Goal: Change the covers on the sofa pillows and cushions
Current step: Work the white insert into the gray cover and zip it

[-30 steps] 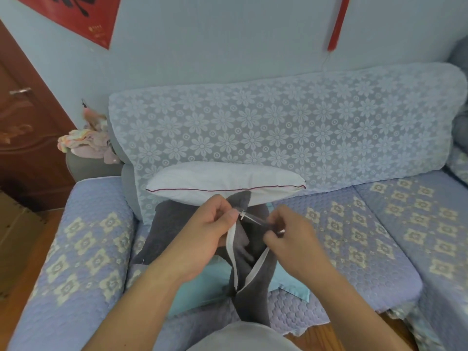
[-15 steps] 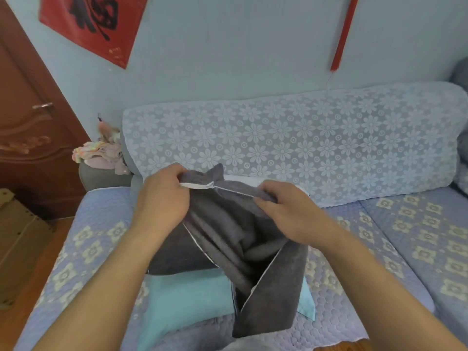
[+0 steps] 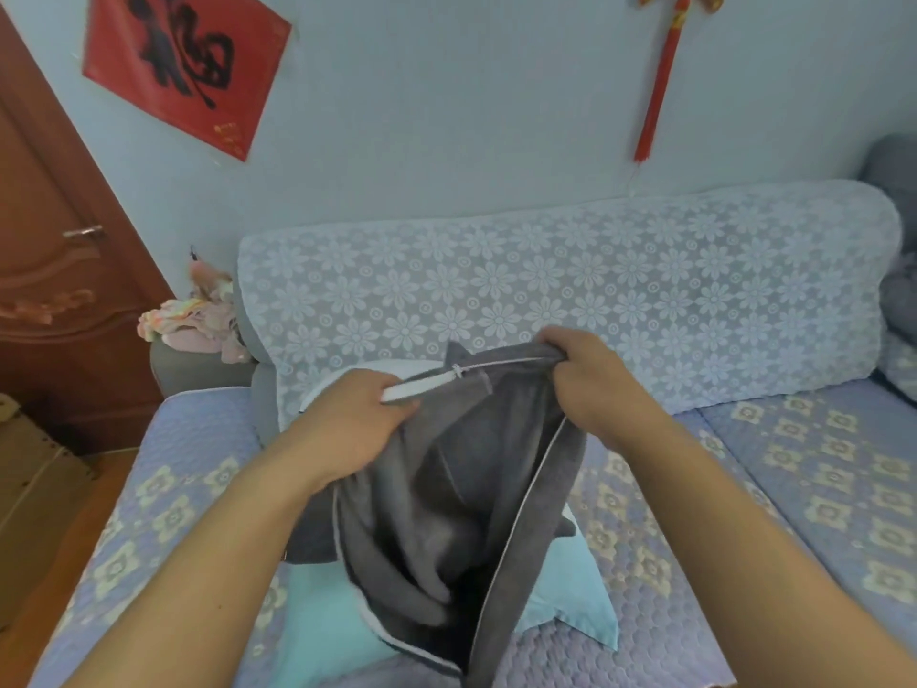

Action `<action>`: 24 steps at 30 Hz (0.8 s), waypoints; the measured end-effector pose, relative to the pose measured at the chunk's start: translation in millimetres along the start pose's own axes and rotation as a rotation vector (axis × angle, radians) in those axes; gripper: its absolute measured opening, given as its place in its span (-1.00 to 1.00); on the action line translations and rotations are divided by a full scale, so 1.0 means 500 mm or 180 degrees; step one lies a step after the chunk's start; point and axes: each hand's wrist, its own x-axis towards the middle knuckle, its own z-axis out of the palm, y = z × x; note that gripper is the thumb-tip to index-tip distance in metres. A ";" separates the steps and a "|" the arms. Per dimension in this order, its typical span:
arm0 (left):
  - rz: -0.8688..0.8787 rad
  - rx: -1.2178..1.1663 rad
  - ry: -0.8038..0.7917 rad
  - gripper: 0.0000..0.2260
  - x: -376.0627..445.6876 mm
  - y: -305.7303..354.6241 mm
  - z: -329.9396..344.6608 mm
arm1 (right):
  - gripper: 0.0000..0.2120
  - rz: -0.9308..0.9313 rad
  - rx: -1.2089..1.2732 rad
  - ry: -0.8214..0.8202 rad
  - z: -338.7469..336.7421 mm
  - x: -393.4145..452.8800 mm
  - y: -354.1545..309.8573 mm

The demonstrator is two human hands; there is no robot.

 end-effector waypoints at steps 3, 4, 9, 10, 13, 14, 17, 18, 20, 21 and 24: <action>-0.0458 -0.2102 0.0281 -0.77 0.004 0.012 -0.007 | -0.77 0.0195 0.0553 -0.0802 0.010 -0.017 -0.002; -0.0462 -0.2449 0.0216 -0.78 0.003 0.019 -0.009 | -0.80 0.0104 0.0682 -0.1046 0.009 -0.026 -0.008; -0.0431 -0.2228 -0.0101 -0.78 -0.002 0.031 -0.017 | -0.83 -0.0509 -0.0313 -0.1828 0.018 -0.049 -0.018; -0.0429 -0.2082 -0.0358 -0.81 -0.008 0.029 -0.021 | -0.87 -0.0559 -0.0734 -0.1561 0.023 -0.040 -0.010; -0.0092 -0.0547 -0.1317 -0.74 -0.025 0.014 -0.011 | -0.73 -0.0181 -0.0537 -0.0786 0.025 -0.007 0.016; -0.0044 -0.0039 -0.1318 -0.73 -0.023 0.006 0.003 | -0.77 -0.0155 -0.0353 -0.0658 0.023 -0.001 0.017; -0.0153 -0.0317 -0.0297 -0.96 -0.009 0.001 0.021 | -0.86 -0.0002 0.0381 -0.0869 0.034 0.005 0.015; -0.0223 -0.0865 -0.0062 -0.92 -0.007 0.000 0.022 | -0.86 0.0087 0.0620 -0.1003 0.045 0.001 0.015; -0.0519 -0.2160 -0.0040 -0.79 -0.005 0.003 0.025 | -0.83 0.0160 0.0825 -0.1129 0.066 -0.006 0.013; -0.0688 -0.2664 -0.0136 -0.77 -0.007 0.006 0.029 | -0.84 0.0172 0.0898 -0.1131 0.072 -0.008 0.015; -0.0884 -0.2740 -0.0303 -0.83 -0.003 0.000 0.038 | -0.85 0.0036 0.1005 -0.1485 0.072 -0.013 0.022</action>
